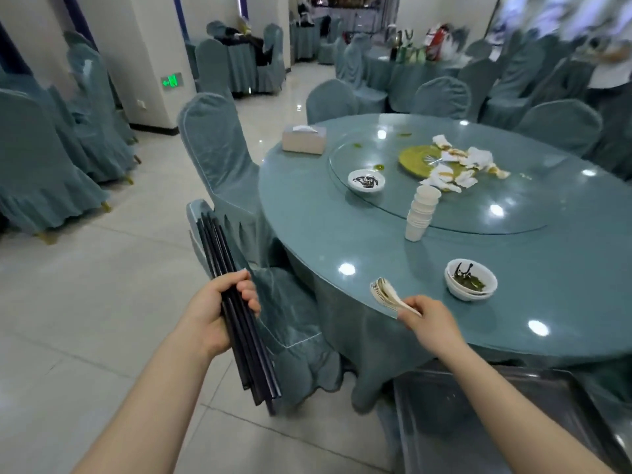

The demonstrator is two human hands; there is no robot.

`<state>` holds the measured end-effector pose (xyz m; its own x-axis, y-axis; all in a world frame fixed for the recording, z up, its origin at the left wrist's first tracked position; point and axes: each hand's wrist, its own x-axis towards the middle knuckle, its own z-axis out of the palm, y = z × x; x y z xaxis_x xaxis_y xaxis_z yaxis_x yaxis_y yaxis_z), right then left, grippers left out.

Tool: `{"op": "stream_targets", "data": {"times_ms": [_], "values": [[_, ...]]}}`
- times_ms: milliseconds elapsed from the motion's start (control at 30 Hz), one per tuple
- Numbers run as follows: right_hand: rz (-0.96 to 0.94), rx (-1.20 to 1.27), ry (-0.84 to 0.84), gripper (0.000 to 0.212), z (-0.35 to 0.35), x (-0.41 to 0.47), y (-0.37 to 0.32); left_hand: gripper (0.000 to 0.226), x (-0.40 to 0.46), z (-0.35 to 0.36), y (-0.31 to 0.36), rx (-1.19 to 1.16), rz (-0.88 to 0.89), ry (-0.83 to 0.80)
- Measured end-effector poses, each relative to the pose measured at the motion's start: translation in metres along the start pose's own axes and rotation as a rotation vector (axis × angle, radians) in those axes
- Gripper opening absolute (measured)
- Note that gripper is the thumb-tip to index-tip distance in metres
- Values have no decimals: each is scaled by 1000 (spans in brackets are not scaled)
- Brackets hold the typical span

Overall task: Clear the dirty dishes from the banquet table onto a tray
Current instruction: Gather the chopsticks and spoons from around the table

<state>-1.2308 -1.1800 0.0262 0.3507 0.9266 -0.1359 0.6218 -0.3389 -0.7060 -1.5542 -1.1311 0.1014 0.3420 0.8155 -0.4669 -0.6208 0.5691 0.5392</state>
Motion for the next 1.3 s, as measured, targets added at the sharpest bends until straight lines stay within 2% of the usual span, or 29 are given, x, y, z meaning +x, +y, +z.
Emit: {"op": "stream_targets", "data": {"times_ms": [167,367,533,700,833,933,1000,1100,1200,1300], "values": [[101,-7,124,12,2,15,12,4,72,15,13,102,-134,-27],[167,-194,114,15,6,77,47,7,176,44,6,208,-272,-45],[155,-363,56,25,18,159,71,6,269,65,-6,282,-319,92],[70,-393,-19,37,26,224,83,15,336,83,-14,338,-335,250],[42,-364,-6,42,29,260,95,19,375,96,-21,441,-348,332],[75,-350,32,44,31,273,101,18,397,104,-29,637,-269,356],[59,-376,65,42,31,279,104,19,410,108,-33,843,-178,306],[54,-418,109,40,31,281,107,18,430,112,-39,1325,-1,189],[99,-348,113,42,38,276,108,4,446,111,-47,1854,131,99],[127,-316,98,44,41,274,112,10,453,109,-59,2177,193,24]]}}
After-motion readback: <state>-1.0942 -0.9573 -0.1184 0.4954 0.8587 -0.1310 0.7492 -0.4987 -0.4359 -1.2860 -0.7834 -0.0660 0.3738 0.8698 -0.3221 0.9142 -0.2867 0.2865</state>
